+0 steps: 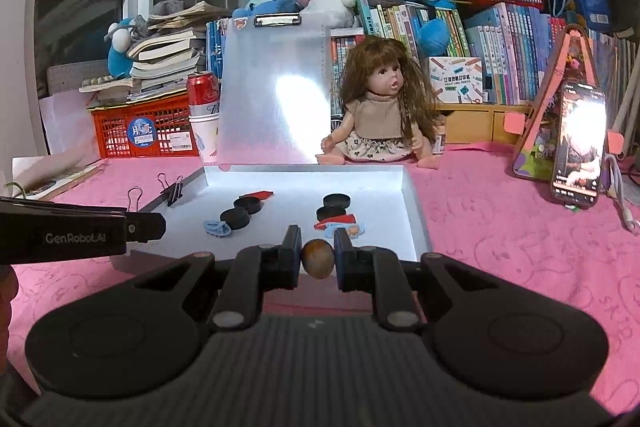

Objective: Organize rigid objects
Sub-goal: 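Carry the binder clip into the box with the left tool while the right tool carries the nut in, then lower and release the binder clip with the left tool while the right tool releases the nut, then withdraw both tools from the box toward the remaining nut and clear cap, then grasp the second brown nut with the left tool, then grasp the clear plastic cap with the right tool while the left tool holds the nut, then carry the nut into the box with the left tool while the right tool carries the clear cap in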

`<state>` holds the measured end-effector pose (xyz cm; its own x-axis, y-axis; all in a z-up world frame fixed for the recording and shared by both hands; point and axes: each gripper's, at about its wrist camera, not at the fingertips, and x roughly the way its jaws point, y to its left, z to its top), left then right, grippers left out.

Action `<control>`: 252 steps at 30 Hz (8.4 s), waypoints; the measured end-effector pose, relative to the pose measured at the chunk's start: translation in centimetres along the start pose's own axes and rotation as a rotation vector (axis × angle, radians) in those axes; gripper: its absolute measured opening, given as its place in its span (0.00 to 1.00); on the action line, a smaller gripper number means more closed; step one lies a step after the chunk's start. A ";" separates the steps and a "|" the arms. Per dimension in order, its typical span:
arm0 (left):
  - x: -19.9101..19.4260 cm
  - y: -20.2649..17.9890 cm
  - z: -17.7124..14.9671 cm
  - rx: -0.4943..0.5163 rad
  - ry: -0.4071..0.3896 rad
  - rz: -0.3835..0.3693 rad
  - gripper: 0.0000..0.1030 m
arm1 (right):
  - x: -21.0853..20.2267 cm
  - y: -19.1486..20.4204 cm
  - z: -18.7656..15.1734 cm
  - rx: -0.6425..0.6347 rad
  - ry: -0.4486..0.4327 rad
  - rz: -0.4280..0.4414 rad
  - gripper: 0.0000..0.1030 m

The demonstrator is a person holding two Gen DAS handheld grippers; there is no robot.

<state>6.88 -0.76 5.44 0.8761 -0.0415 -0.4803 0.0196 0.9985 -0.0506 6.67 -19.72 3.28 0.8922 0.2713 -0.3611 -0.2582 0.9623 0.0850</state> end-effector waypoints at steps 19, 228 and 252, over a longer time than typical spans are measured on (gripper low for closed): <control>5.3 0.5 1.4 -0.043 0.084 -0.024 0.31 | 5.5 -1.5 1.5 0.074 0.098 0.017 0.21; 0.0 -5.1 -5.4 0.094 0.122 -0.196 0.23 | -0.6 -1.5 -2.8 -0.116 0.187 0.129 0.33; 1.5 -5.3 -5.8 0.094 0.125 -0.160 0.17 | -0.4 -1.1 -3.4 -0.126 0.191 0.095 0.33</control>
<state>5.29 -6.32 -0.06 0.7920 -0.1980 -0.5775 0.2034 0.9775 -0.0562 5.40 -20.96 0.17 0.7782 0.3411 -0.5274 -0.3928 0.9195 0.0151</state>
